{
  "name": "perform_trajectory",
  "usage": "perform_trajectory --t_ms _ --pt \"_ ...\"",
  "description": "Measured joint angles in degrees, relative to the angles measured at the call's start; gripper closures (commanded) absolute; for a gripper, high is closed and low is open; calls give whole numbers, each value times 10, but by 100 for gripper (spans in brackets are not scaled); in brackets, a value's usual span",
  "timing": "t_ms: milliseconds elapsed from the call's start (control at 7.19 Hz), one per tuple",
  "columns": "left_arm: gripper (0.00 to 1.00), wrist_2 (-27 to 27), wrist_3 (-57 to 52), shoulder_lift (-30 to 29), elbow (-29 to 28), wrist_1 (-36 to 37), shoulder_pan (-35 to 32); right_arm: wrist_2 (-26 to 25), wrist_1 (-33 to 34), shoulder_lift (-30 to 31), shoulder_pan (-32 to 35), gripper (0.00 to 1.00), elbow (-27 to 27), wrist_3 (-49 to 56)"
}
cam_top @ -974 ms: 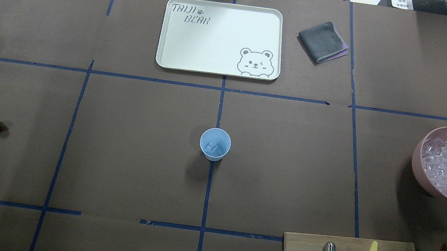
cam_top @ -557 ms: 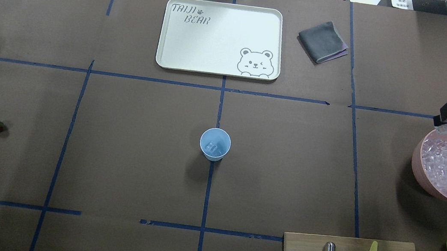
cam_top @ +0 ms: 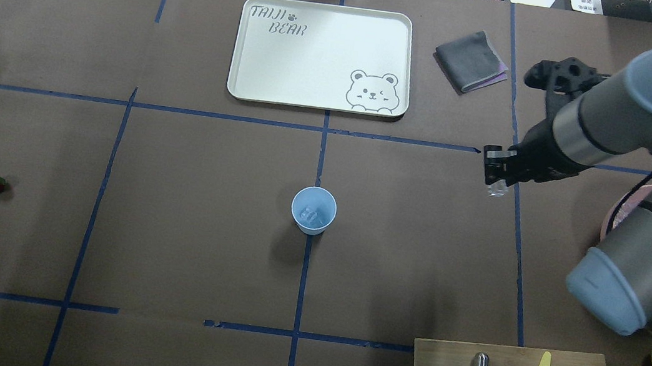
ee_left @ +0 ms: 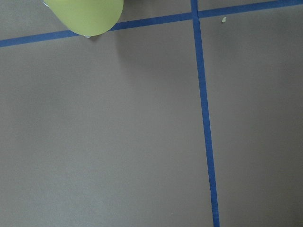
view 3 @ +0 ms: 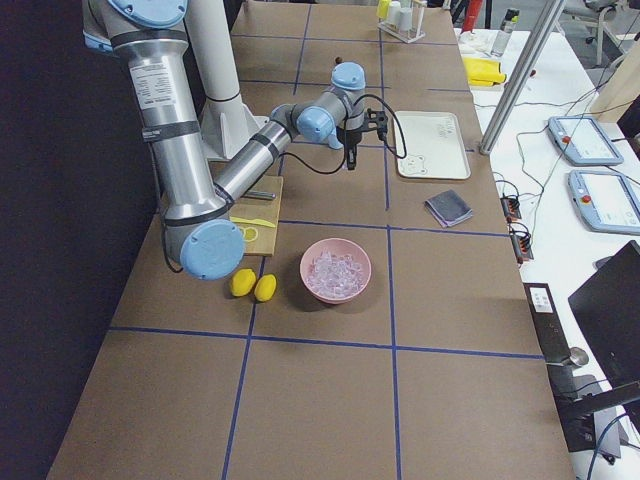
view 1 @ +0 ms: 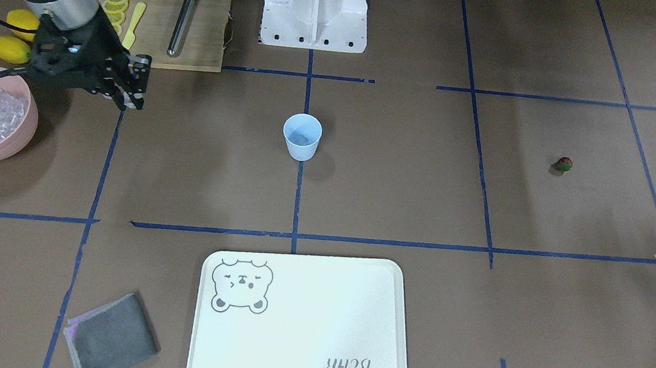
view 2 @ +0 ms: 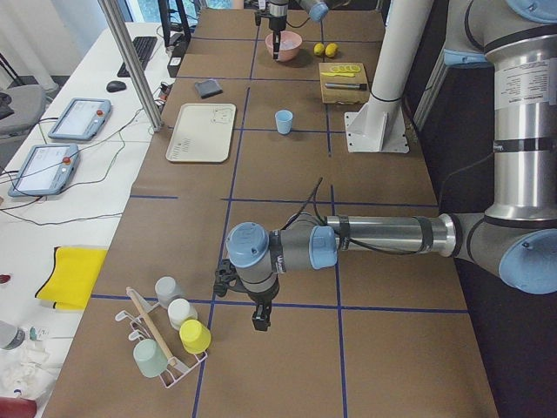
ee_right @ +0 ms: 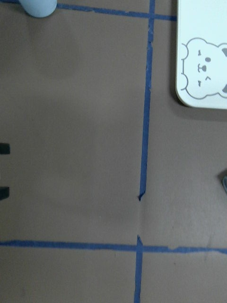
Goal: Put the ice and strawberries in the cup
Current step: 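Carry the ice cube over the light-blue cup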
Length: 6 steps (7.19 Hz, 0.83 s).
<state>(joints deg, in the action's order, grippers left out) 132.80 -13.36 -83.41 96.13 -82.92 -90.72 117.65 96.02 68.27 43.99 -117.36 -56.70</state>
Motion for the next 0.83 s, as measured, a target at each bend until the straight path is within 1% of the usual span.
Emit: perform_trajectory --t_ms 278,557,696,835 --pt "0 0 -1 0 1 0 0 -41 34 -87 -53 91 32 -64" --pt "0 0 -1 0 1 0 0 -77 39 -143 -96 91 54 -119" --pt "0 0 -1 0 1 0 0 -101 40 -178 -117 91 81 -148" --pt "0 2 -1 0 1 0 0 -126 40 -213 -135 91 121 -167"
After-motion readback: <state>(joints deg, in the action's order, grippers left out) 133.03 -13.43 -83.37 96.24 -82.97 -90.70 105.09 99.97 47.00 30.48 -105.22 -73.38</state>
